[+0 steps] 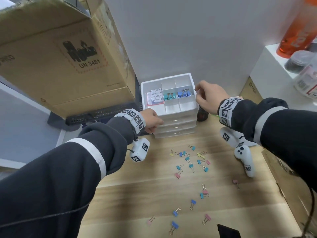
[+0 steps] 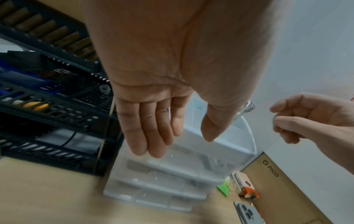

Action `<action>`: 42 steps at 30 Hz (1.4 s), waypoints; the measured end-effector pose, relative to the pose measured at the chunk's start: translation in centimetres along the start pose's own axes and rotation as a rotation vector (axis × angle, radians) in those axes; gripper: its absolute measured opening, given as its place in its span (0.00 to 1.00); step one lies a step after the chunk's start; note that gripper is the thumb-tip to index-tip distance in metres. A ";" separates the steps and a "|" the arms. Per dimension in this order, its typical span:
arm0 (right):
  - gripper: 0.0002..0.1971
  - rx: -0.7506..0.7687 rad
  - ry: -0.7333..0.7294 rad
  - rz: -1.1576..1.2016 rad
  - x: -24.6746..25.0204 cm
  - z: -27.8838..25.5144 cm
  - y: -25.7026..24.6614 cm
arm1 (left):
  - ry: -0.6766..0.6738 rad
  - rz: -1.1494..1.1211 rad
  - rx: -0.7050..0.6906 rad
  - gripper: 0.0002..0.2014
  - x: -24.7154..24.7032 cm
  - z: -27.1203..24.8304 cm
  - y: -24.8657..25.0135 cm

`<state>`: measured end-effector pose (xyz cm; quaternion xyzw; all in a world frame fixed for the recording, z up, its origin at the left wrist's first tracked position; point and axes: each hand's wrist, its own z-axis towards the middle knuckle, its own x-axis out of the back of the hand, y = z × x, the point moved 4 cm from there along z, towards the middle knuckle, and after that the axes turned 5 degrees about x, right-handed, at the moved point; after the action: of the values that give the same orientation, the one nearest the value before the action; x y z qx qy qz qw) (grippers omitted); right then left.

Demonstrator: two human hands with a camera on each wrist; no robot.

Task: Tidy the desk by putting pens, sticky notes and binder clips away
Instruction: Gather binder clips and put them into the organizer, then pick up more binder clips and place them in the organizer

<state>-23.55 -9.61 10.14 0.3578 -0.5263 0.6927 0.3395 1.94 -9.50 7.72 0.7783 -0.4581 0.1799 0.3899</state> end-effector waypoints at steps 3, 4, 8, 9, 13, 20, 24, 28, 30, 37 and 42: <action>0.08 -0.052 -0.065 -0.012 -1.5 -2.9 0.8 | -0.021 0.031 0.005 0.11 -2.1 -0.2 -1.6; 0.07 -0.070 -0.103 -0.009 -2.4 -4.0 1.0 | -0.024 0.054 0.006 0.11 -2.9 -0.2 -2.2; 0.03 -0.143 -0.287 -0.008 -6.9 -8.5 2.9 | -0.076 0.105 0.030 0.11 -6.8 0.1 -4.4; 0.04 -0.168 -0.342 -0.008 -8.1 -9.7 3.5 | -0.086 0.108 0.034 0.10 -7.9 0.3 -5.0; 0.06 -0.268 -0.526 -0.014 -13.7 -15.1 6.2 | -0.049 0.138 0.012 0.05 -13.7 1.3 -7.4; 0.10 -0.311 -0.523 -0.072 -19.9 -21.0 7.7 | -0.032 0.205 -0.075 0.09 -19.7 4.1 -8.0; 0.12 -0.321 -0.478 -0.021 -21.2 -21.8 7.7 | -0.090 0.177 -0.052 0.12 -22.0 4.9 -7.6; 0.11 -0.344 -0.430 0.081 -20.7 -21.4 8.1 | -0.105 0.275 -0.046 0.12 -23.0 6.0 -7.2; 0.06 -0.372 -0.414 0.166 -20.4 -21.1 8.6 | -0.105 0.259 -0.033 0.12 -23.2 6.4 -6.8; 0.12 -0.418 -0.539 0.333 -20.9 -19.5 7.3 | -0.064 0.376 -0.052 0.10 -23.0 7.4 -6.8; 0.05 -0.403 -0.679 0.233 -22.8 -19.1 5.4 | -0.061 0.387 -0.014 0.10 -22.3 7.9 -8.0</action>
<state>-19.03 5.71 -15.61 0.4306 -0.7705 0.4521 0.1289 -3.33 -0.62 -14.98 0.6782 -0.6119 0.2246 0.3395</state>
